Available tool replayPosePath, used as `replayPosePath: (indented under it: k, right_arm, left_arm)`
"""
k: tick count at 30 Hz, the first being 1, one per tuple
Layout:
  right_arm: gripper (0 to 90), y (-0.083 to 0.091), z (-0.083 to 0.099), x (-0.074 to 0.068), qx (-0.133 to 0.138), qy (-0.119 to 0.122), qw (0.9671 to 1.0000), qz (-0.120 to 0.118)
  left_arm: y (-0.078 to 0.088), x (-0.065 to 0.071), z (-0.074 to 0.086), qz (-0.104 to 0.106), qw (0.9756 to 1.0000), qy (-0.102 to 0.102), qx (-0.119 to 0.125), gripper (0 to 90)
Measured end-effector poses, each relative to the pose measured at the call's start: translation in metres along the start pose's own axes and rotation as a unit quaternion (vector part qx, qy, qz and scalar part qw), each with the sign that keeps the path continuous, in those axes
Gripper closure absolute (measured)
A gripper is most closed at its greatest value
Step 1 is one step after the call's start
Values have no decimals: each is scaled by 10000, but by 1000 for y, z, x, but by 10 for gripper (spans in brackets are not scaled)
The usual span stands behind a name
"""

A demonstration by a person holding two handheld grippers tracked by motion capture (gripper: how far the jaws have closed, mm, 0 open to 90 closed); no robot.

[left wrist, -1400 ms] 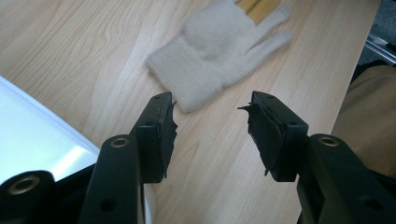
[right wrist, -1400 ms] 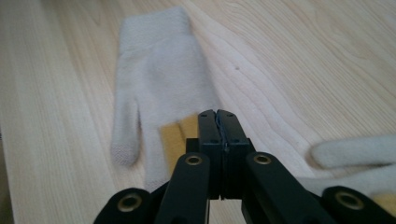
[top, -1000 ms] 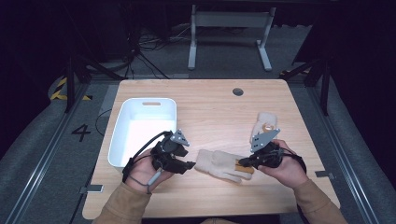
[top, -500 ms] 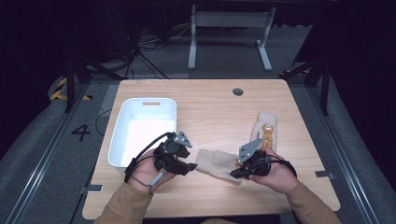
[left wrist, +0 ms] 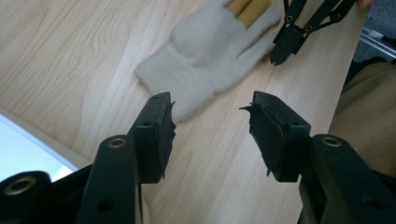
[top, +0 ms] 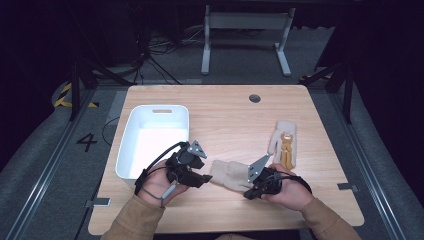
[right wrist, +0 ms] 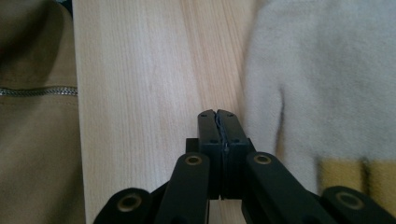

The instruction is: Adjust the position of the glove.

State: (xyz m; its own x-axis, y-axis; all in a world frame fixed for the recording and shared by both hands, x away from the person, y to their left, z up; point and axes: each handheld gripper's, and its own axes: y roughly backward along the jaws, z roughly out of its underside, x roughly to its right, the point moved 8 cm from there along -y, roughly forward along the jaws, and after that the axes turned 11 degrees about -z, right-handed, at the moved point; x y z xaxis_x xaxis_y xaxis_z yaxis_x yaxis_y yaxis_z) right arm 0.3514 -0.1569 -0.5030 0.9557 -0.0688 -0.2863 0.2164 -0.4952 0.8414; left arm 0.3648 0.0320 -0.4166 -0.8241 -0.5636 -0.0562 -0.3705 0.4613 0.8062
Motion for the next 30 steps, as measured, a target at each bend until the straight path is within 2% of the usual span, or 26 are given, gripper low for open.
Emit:
replayPosePath:
  k: [3, 15, 19, 25, 30]
  right_arm:
    - [897, 2, 3, 2, -15, -115, 9999, 43]
    - [898, 8, 12, 14, 10, -308, 9991, 279]
    - [898, 11, 15, 18, 53, -443, 9983, 365]
    - [898, 16, 19, 24, 107, -493, 9978, 420]
    - [898, 20, 25, 30, 141, -626, 9965, 531]
  left_arm:
    - [-1, 0, 0, 0, 10000, 10, -7, 496]
    - [-2, 0, -1, 10, 10000, -39, -15, 496]
    - [-3, 0, -1, 15, 10000, -31, -26, 496]
    - [-4, 1, 0, 25, 10000, -19, -35, 494]
    - [-5, 0, 0, 29, 10000, -22, -51, 493]
